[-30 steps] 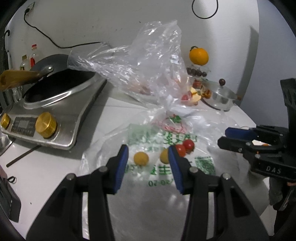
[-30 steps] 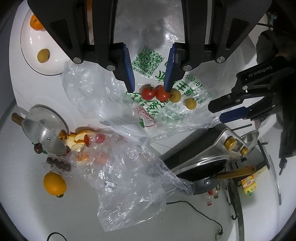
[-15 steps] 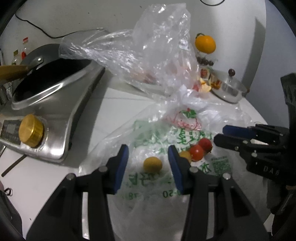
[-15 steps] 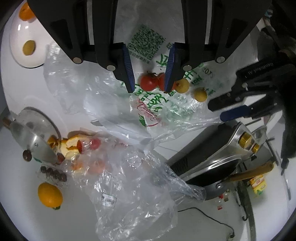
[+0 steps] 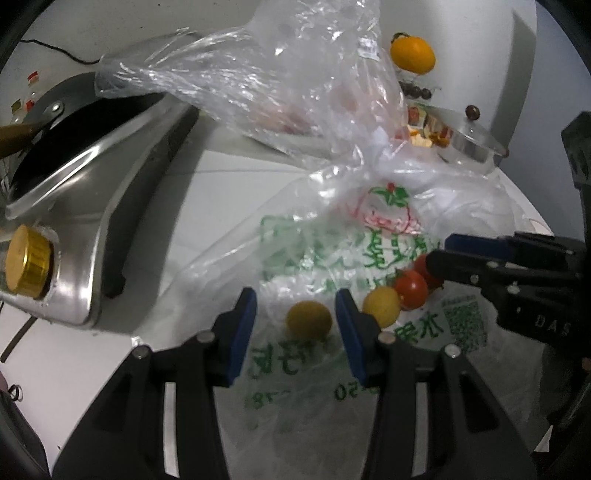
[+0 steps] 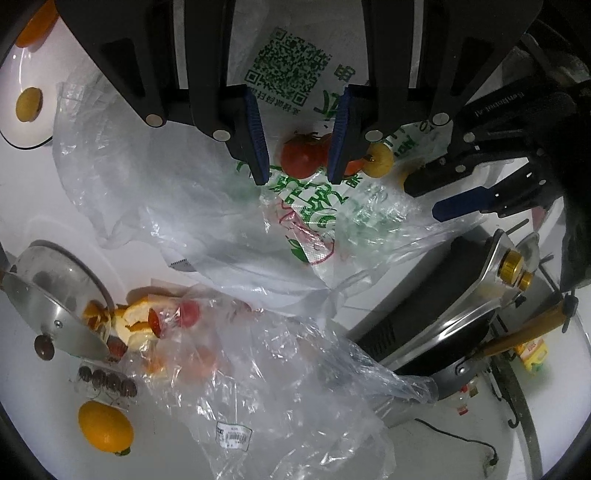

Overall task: Organize fruits
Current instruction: 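Grasp a red cherry tomato with the right gripper while the left gripper grasps a yellow fruit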

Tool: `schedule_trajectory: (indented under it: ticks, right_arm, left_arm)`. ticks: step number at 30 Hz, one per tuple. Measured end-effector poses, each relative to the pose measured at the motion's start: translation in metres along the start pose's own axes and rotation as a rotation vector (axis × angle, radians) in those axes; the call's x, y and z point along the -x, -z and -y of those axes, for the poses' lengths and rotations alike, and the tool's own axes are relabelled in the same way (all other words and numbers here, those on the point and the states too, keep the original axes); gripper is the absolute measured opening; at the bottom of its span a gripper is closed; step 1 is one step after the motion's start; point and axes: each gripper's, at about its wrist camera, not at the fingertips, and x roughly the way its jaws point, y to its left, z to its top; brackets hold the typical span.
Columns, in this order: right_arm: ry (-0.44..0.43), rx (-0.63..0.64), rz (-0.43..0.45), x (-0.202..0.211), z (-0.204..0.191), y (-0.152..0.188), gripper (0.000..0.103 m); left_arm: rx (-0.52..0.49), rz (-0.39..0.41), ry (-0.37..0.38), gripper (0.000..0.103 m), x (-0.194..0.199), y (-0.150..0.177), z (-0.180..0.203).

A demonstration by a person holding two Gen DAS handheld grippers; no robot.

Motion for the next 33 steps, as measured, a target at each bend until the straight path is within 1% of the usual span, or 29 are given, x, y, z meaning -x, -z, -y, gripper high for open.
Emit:
schedule_trajectory:
  ticks: [7, 9, 13, 15, 18, 19, 20, 21, 26, 30, 33]
  right_arm:
    - [-0.016, -0.022, -0.023, -0.007, 0.004, 0.001, 0.035]
    - [-0.027, -0.029, -0.027, -0.007, 0.005, 0.001, 0.034]
    - [-0.035, -0.043, -0.037, -0.009, 0.008, 0.001, 0.035]
    - [-0.044, -0.055, -0.049, -0.01, 0.01, 0.001, 0.035]
    - [-0.053, -0.058, -0.057, -0.01, 0.01, 0.001, 0.034]
    - [-0.055, -0.055, -0.057, -0.01, 0.01, 0.001, 0.033]
    - [-0.058, -0.05, -0.057, -0.01, 0.009, 0.001, 0.029]
    - [-0.056, -0.047, -0.056, -0.01, 0.008, 0.002, 0.028]
    - [-0.055, -0.043, -0.045, -0.006, 0.006, 0.004, 0.028]
    - [-0.047, -0.037, -0.018, 0.003, 0.003, 0.004, 0.028]
    - [-0.045, -0.031, -0.002, 0.012, 0.001, 0.004, 0.028]
  left_arm:
    - [-0.005, -0.022, 0.002, 0.046, -0.009, 0.003, 0.0]
    - [-0.01, -0.023, 0.015, 0.046, -0.01, 0.004, 0.002]
    - [-0.015, 0.002, 0.05, 0.045, -0.006, 0.005, 0.001]
    - [-0.019, 0.003, 0.058, 0.038, -0.005, 0.005, 0.002]
    - [-0.023, 0.003, 0.066, 0.035, -0.005, 0.007, 0.003]
    - [-0.027, 0.005, 0.065, 0.035, -0.005, 0.007, 0.004]
    - [-0.029, 0.005, 0.066, 0.031, -0.005, 0.008, 0.004]
    - [-0.033, 0.004, 0.069, 0.028, -0.004, 0.008, 0.005]
    - [-0.033, 0.02, 0.075, 0.028, 0.001, 0.01, 0.006]
    - [-0.023, 0.045, 0.08, 0.028, 0.01, 0.009, 0.004]
    - [-0.017, 0.069, 0.108, 0.028, 0.02, 0.008, 0.005]
